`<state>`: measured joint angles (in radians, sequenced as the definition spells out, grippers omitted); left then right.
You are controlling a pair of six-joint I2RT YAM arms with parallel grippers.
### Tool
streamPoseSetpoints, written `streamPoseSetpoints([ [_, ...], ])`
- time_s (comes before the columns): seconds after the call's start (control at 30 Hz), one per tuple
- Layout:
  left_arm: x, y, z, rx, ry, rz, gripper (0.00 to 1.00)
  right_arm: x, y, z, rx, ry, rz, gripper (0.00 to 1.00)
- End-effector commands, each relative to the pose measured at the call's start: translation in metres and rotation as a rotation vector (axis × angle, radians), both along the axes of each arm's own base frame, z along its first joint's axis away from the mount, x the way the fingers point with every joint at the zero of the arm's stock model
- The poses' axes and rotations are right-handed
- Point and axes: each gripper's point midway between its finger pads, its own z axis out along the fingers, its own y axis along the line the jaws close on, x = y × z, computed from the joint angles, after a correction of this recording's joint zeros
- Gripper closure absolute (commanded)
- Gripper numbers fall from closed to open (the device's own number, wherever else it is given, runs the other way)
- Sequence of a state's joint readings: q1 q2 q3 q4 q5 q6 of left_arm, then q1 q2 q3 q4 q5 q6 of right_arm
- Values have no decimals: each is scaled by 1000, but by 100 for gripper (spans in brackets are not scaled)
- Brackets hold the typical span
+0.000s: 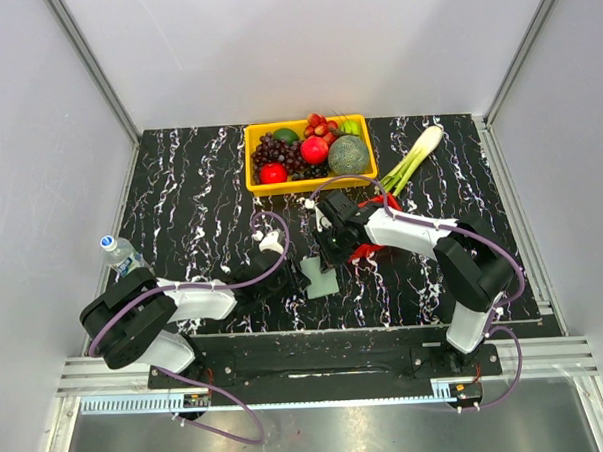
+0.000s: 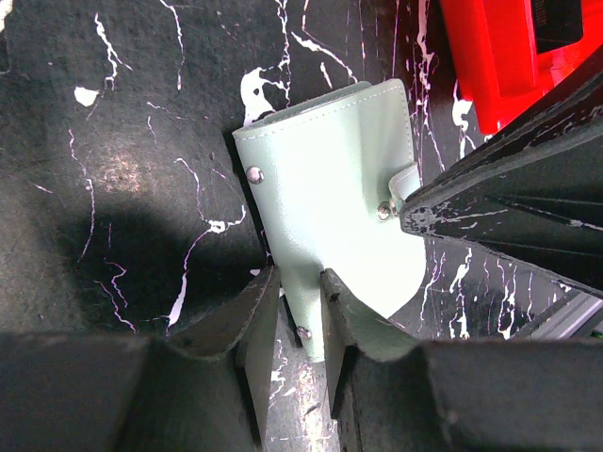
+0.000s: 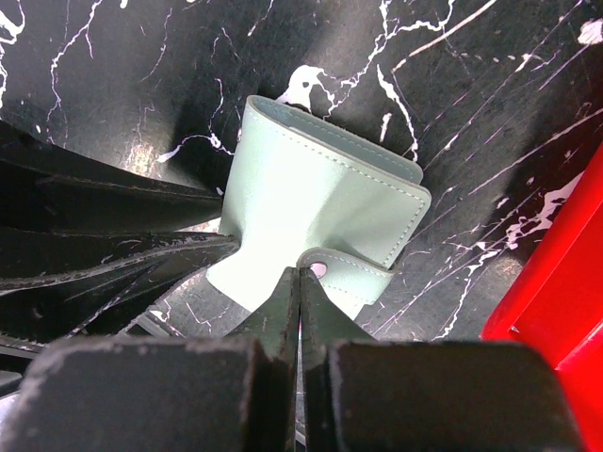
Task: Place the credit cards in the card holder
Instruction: Close the card holder at the center of the board.
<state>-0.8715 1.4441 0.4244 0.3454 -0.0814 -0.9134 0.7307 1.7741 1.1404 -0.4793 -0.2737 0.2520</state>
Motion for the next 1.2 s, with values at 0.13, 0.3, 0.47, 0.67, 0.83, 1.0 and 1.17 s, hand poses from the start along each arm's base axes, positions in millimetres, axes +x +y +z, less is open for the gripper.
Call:
streamPoseSetpoints([
  [0.13, 3, -6, 3, 1, -12, -19, 72, 0, -3, 1, -6, -4, 8, 100],
  [0.3, 4, -6, 4, 0, -13, -18, 72, -1, -6, -2, -24, 2, 17, 100],
  [0.47, 4, -7, 3, 1, -10, -18, 72, 1, -4, -4, -18, 3, 15, 100],
  [0.67, 3, -8, 4, -3, -12, -24, 72, 4, 0, -4, -2, 1, 5, 100],
  [0.83, 3, -9, 5, -5, -14, -27, 72, 4, 1, -7, -7, 7, 3, 100],
  [1.0, 4, -8, 5, -8, -16, -25, 72, 4, -4, -16, -37, 10, -6, 100],
  [1.17, 4, -9, 5, -11, -15, -27, 72, 4, -15, -27, -92, 5, -23, 100],
])
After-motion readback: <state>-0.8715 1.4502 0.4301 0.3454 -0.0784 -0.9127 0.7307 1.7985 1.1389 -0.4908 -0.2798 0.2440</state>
